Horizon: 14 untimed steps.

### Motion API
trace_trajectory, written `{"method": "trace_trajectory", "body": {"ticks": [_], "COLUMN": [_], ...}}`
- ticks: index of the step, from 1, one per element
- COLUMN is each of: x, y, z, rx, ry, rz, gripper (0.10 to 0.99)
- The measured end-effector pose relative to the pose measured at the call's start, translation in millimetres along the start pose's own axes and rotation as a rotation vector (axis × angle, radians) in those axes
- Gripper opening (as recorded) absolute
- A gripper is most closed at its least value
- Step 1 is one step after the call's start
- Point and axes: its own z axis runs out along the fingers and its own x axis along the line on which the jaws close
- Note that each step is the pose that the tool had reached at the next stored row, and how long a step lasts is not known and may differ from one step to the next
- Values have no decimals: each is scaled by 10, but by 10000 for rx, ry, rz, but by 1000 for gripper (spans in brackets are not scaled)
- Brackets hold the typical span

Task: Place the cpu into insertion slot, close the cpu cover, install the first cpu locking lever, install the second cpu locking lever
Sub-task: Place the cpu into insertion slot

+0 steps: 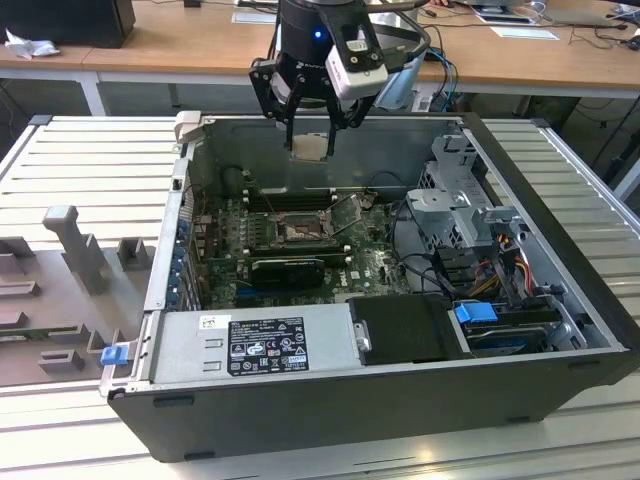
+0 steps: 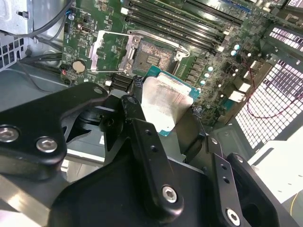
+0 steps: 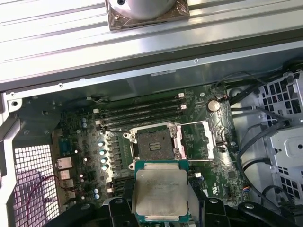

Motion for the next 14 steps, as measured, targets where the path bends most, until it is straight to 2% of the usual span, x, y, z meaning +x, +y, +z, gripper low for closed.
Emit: {"method": "trace_trajectory", "body": {"ticks": [14], "x": [0], "y": [0], "z": [0], "rx": [-8], "ry": [-34], "rz": [382], "gripper": [529]}}
